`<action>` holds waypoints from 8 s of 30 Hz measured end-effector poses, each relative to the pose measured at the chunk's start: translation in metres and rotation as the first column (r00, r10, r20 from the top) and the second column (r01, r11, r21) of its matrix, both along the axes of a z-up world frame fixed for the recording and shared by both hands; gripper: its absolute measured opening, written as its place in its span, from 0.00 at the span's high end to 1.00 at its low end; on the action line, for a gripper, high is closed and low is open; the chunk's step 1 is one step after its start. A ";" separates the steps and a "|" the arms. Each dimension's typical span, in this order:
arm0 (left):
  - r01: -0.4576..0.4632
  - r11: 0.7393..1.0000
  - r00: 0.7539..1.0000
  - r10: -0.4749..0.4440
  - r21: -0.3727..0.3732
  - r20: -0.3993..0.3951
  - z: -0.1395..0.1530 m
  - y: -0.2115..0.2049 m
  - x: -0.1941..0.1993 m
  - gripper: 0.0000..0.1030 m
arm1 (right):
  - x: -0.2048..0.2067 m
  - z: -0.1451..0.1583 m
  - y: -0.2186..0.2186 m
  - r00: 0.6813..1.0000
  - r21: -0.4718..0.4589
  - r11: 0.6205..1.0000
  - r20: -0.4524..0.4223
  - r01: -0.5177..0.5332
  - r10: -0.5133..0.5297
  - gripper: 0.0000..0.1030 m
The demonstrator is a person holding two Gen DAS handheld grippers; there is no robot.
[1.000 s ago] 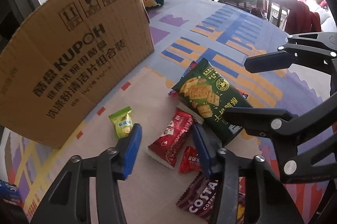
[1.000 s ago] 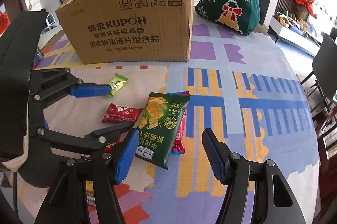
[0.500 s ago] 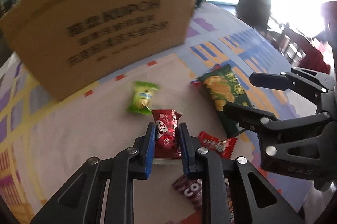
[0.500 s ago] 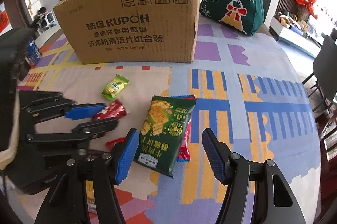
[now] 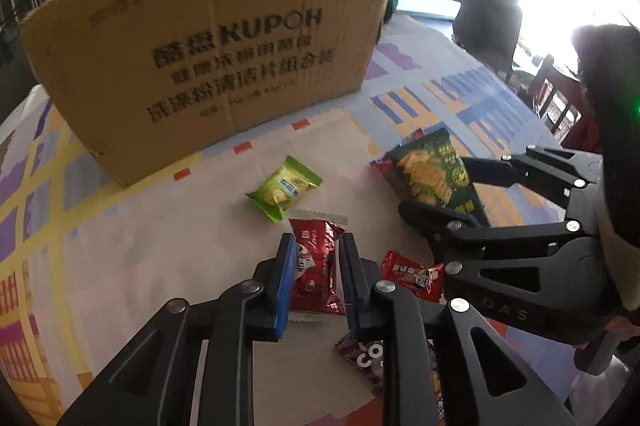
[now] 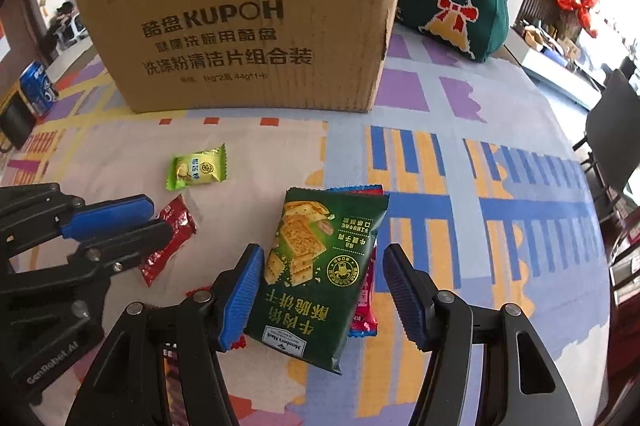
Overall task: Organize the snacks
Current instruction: 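Grasp the red chocolate bar with the left tool while the right tool grasps the green cracker bag, then carry both snacks over the box and open both tools to release them, then move both open tools back from the box to the remaining snacks, then grasp the green-yellow candy with the left tool while the right tool grasps the red yogurt bag, then carry both snacks over the box and open both tools to drop them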
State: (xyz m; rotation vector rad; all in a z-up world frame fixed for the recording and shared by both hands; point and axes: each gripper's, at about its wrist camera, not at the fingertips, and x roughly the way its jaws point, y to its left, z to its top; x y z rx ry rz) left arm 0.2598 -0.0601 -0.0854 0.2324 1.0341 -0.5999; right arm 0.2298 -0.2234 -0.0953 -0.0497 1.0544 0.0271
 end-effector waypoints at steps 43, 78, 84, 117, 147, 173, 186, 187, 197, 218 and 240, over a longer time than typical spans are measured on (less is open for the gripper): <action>-0.170 0.980 0.980 0.179 -0.107 0.083 0.048 0.003 -0.021 0.78 | -0.024 0.046 -0.014 0.990 0.222 0.973 0.139 -0.067 0.037 0.89; -0.270 0.944 0.905 0.316 -0.190 0.285 0.163 0.024 0.056 0.78 | 0.054 0.180 -0.001 0.894 0.182 0.966 0.441 -0.182 0.085 0.89; -0.283 0.939 0.908 0.329 -0.197 0.260 0.163 0.025 0.081 0.78 | 0.078 0.188 0.002 0.885 0.152 0.971 0.455 -0.186 0.098 0.89; -0.245 0.969 0.898 0.237 -0.026 0.370 0.133 0.013 0.020 0.24 | 0.039 0.152 -0.005 0.932 0.016 0.997 0.357 -0.070 0.060 0.25; 0.000 0.981 0.983 -0.035 0.193 0.179 0.017 -0.025 -0.005 0.24 | -0.003 0.043 -0.017 0.999 0.052 0.999 0.051 0.002 -0.005 0.25; 0.009 0.984 0.998 -0.020 0.178 0.060 -0.037 -0.039 0.025 0.47 | 0.014 -0.003 -0.019 0.997 0.050 0.997 -0.065 0.051 -0.047 0.25; -0.042 0.995 0.999 0.042 0.096 -0.001 -0.039 -0.034 0.012 0.80 | 0.018 -0.006 -0.020 0.998 0.097 0.995 -0.049 0.033 -0.028 0.55; -0.048 0.995 0.999 0.049 0.090 -0.004 -0.038 -0.032 0.013 0.80 | 0.018 -0.005 -0.020 0.998 0.103 0.994 -0.048 0.031 -0.027 0.57; -0.134 0.991 0.991 0.133 0.022 0.017 -0.013 -0.010 -0.005 0.80 | 0.010 0.009 -0.016 1.000 0.144 0.990 -0.013 0.001 0.001 0.58; -0.207 0.974 0.956 0.222 -0.097 0.193 0.081 0.016 -0.029 0.80 | -0.008 0.086 -0.013 0.980 0.178 0.980 0.193 -0.083 0.048 0.58; -0.271 0.948 0.888 0.314 -0.167 0.336 0.157 0.038 0.000 0.80 | 0.020 0.162 0.003 0.916 0.143 0.976 0.388 -0.166 0.099 0.58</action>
